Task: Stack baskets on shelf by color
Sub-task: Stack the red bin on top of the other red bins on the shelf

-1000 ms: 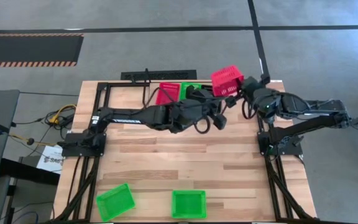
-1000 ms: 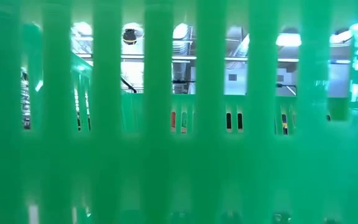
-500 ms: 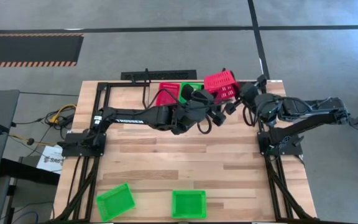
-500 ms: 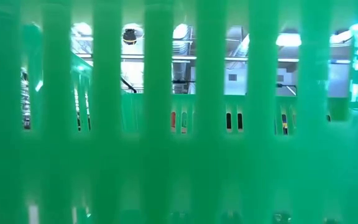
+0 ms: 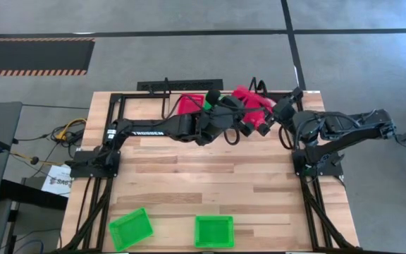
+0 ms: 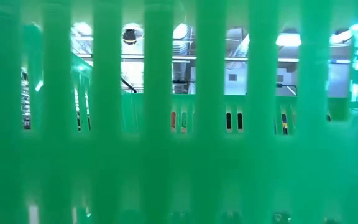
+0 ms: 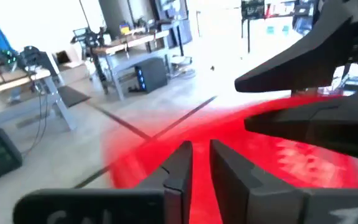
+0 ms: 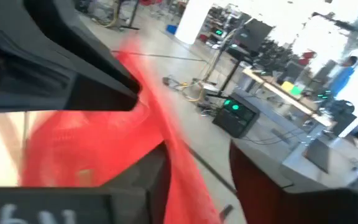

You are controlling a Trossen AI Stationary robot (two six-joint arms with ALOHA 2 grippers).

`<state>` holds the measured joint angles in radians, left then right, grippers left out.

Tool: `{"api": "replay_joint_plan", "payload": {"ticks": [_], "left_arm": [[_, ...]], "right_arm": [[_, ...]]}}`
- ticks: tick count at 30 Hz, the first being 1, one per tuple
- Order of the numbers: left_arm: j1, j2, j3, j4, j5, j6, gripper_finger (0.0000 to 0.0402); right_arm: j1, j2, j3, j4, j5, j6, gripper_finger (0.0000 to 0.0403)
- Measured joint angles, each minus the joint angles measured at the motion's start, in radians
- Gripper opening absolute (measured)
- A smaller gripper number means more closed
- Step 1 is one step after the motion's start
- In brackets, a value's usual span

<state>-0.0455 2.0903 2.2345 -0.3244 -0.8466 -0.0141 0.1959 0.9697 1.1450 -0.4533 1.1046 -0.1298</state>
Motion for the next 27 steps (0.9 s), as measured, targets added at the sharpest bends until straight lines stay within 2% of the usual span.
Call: {"api": "replay_joint_plan", "payload": {"ticks": [3,7,14,19,22,27], "left_arm": [[0.005,-0.001,0.0,0.037,0.037,0.03,0.0021],[0.014,-0.001,0.0,0.055,0.086,0.056,0.0002],[0.016,-0.001,0.0,0.038,0.107,0.108,0.0],[-0.008,-0.002,0.0,-0.074,0.109,0.057,0.0],[-0.03,-0.006,0.001,-0.206,0.092,-0.002,0.0],[-0.059,-0.047,0.001,-0.592,-0.019,-0.241,0.0]], "right_arm": [[0.025,-0.001,0.023,-0.001,0.056,-0.036,0.021],[0.046,0.0,0.034,-0.002,0.093,-0.077,0.0225],[0.05,0.018,0.034,-0.012,0.112,-0.081,0.0209],[0.102,0.026,0.034,-0.092,0.104,-0.058,0.0194],[0.142,0.025,0.034,-0.274,0.046,0.122,0.0179],[0.176,0.016,0.034,-0.676,-0.266,0.684,0.0138]]}}
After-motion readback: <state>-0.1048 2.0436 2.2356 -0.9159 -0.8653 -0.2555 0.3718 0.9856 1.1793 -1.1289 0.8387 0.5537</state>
